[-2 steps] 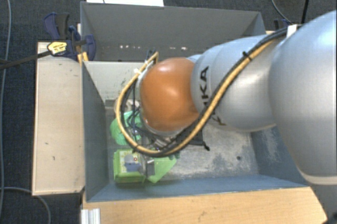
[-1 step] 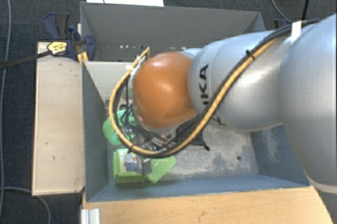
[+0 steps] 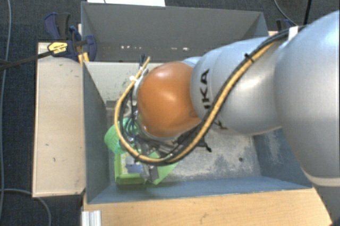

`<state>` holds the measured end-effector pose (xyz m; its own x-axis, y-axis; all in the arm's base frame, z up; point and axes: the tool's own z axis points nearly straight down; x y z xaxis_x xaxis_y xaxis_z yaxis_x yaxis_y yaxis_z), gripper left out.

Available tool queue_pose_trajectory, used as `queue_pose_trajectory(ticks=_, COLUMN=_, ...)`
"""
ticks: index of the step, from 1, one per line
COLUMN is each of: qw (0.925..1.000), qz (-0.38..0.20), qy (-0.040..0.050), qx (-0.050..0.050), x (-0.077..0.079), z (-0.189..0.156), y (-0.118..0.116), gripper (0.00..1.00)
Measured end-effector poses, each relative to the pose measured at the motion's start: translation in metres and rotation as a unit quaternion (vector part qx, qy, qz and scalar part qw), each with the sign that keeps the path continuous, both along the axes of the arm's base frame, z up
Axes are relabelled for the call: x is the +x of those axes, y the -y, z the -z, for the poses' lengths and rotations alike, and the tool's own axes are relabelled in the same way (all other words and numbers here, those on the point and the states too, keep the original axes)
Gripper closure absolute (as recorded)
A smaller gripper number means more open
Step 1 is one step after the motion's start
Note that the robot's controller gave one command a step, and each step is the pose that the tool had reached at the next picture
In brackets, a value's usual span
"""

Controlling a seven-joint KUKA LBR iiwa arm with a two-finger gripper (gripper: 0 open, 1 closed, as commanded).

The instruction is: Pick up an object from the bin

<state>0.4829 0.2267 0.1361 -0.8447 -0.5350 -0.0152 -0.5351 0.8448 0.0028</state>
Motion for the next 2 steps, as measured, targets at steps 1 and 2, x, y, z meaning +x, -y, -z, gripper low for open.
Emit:
queue_pose_trajectory(ticks=1, qw=1.0, qz=-0.003, qy=-0.003, qx=0.0, x=0.0022, z=0.0322, y=-0.0033, gripper=0.0)
queue_pose_trajectory(ticks=2, qw=0.9967, qz=-0.081, qy=0.0043, qx=0.004, x=0.0011, z=0.0407, y=-0.009, gripper=0.0)
